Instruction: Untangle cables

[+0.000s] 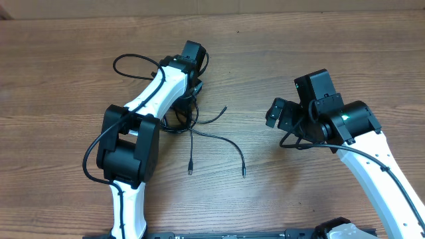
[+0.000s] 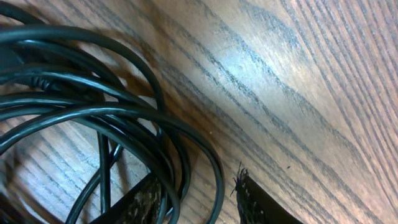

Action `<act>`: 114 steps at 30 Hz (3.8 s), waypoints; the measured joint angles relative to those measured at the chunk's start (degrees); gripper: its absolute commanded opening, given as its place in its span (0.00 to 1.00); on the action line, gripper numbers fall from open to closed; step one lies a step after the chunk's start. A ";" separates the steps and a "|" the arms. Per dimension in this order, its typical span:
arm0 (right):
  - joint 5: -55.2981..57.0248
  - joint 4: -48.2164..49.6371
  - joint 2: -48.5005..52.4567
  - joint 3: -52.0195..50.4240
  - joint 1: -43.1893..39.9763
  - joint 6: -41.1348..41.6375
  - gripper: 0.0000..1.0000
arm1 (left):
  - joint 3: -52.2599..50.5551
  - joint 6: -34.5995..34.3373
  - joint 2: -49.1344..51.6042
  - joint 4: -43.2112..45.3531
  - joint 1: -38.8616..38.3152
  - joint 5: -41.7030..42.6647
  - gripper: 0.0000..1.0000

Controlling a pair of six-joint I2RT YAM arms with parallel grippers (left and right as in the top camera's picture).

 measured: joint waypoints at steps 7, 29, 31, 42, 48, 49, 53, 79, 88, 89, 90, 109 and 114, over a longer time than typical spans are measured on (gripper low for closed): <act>-0.02 -0.02 0.00 0.00 0.00 0.02 1.00 | -0.04 -0.04 0.00 -1.53 0.04 0.15 0.52; -0.02 -0.02 0.00 0.00 0.00 0.02 1.00 | -2.40 0.00 0.00 2.12 0.04 -0.31 0.46; -0.02 -0.02 0.00 0.00 0.00 0.04 1.00 | -2.45 0.00 0.00 2.47 0.04 -0.31 0.47; -0.02 0.00 0.00 0.00 0.00 0.02 1.00 | -2.62 -0.07 0.00 4.63 0.04 -0.31 0.34; -0.02 0.04 0.00 0.00 0.00 0.02 1.00 | -2.67 -0.02 0.00 4.87 0.04 -0.31 0.04; -0.02 0.04 0.00 0.00 0.00 0.02 1.00 | -2.67 0.09 0.00 5.01 0.04 -0.31 0.04; -0.02 0.44 0.00 0.00 0.00 0.02 1.00 | -2.67 0.09 0.00 5.03 0.04 -0.33 0.04; -9.66 4.15 0.00 0.00 0.00 -8.48 0.93 | -0.02 51.23 -33.03 0.24 0.39 28.33 0.04; -29.94 8.76 0.00 0.00 0.00 -19.19 0.82 | -0.02 70.25 -33.42 -7.04 0.37 40.39 0.04; -31.23 8.92 0.00 0.00 0.00 -19.69 0.80 | -0.02 71.41 -33.42 -7.10 0.37 41.46 0.04; -32.26 8.98 0.00 0.00 0.00 -20.06 0.79 | -0.02 72.78 -33.42 -7.10 0.37 42.73 0.04; -40.54 18.93 0.00 0.00 -6.64 -12.15 0.65 | -0.02 86.62 -33.42 -12.28 0.37 51.95 0.04; -39.82 20.39 0.00 0.00 -5.11 -7.39 0.64 | -0.02 87.34 -33.42 -12.26 0.37 52.24 0.04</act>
